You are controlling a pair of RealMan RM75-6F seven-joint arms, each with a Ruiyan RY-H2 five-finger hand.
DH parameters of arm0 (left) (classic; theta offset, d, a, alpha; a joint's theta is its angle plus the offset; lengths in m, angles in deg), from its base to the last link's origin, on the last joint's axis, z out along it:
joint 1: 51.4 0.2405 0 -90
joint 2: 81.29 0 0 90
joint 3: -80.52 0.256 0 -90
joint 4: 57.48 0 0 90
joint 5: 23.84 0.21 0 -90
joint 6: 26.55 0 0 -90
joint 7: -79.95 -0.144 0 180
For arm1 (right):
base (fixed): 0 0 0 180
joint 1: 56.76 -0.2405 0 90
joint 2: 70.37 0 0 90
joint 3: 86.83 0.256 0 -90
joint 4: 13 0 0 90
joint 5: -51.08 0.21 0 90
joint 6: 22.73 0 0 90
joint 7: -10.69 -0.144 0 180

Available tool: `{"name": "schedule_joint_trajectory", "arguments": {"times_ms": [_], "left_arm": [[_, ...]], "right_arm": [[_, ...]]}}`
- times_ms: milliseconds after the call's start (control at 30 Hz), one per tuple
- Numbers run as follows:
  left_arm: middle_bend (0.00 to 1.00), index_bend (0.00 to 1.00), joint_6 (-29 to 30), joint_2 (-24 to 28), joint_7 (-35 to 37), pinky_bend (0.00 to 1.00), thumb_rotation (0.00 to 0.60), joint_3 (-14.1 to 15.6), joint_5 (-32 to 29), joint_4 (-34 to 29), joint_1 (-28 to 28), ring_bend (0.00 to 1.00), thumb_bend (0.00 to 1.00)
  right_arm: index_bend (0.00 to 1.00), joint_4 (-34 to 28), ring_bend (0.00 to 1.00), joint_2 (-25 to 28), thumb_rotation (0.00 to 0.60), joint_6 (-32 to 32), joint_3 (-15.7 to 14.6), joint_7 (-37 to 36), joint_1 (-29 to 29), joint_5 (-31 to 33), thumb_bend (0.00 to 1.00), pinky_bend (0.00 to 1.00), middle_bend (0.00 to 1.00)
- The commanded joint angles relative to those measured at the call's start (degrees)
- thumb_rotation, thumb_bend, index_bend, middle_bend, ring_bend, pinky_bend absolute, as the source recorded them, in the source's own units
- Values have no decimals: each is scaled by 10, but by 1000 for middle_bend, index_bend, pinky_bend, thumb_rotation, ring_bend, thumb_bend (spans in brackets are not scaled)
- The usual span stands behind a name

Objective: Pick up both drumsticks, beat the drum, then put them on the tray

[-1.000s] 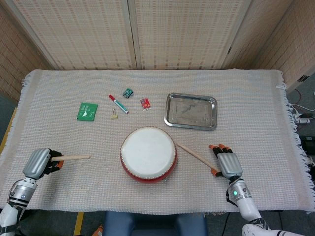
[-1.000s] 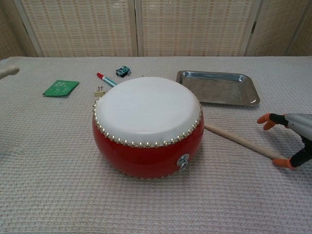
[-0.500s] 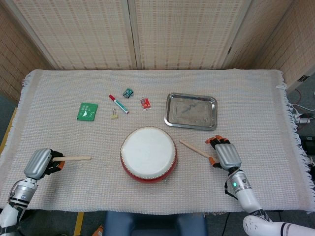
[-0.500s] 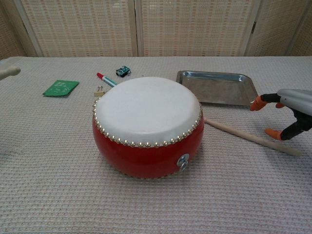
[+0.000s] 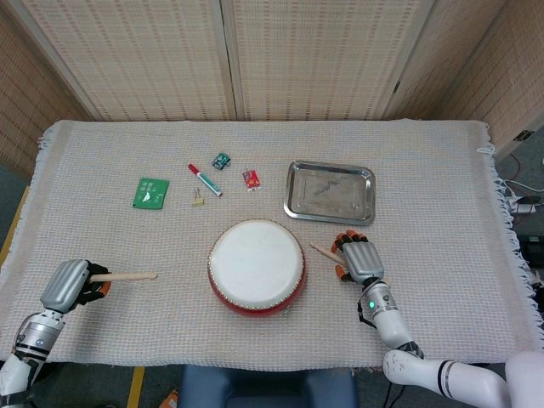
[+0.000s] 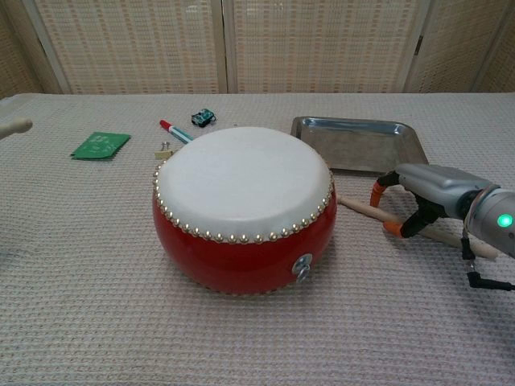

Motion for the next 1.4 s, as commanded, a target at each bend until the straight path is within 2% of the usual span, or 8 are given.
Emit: {"name": "schedule_joint_trajectory", "arguments": {"times_ms": [33, 267, 533, 733, 867, 1033, 1233, 1400], "left_arm": [[1000, 1000, 0, 0, 2, 1000, 600, 1, 1, 1, 0, 1000, 737], [1000, 1000, -3, -1, 8, 1000, 600, 2, 1, 4, 0, 1000, 721], [1000, 1000, -3, -2, 14, 1000, 600, 3, 2, 8, 0, 1000, 713], [1000, 1000, 2, 1, 17, 1000, 600, 3, 2, 6, 3, 1000, 709], [1000, 1000, 8, 3, 19, 1000, 600, 4, 1, 3, 7, 1000, 708], [1000, 1000, 12, 7, 19, 1000, 600, 2, -2, -2, 11, 1000, 707], [1000, 1000, 13, 8, 14, 1000, 600, 2, -1, -12, 11, 1000, 706], [1000, 1000, 12, 9, 4, 1000, 600, 2, -2, -23, 12, 1000, 707]], "right_arm": [[386, 13, 13, -10, 600, -3, -4, -6, -4, -6, 353, 176, 177], [429, 44, 14, -36, 600, -5, -7, -27, -9, -24, 353, 176, 177], [558, 61, 20, -50, 600, -25, -16, -46, -1, -53, 354, 178, 177], [575, 18, 29, -21, 600, -48, -19, -99, 18, -92, 353, 182, 177], [577, -49, 50, 34, 600, -78, -11, -193, 49, -132, 353, 181, 178], [577, -94, 67, 101, 600, -91, -4, -328, 82, -173, 353, 182, 187], [577, -99, 76, 167, 600, -51, 4, -569, 101, -213, 353, 181, 192], [577, -69, 102, 198, 600, -9, -1, -758, 100, -256, 353, 187, 207]]}}
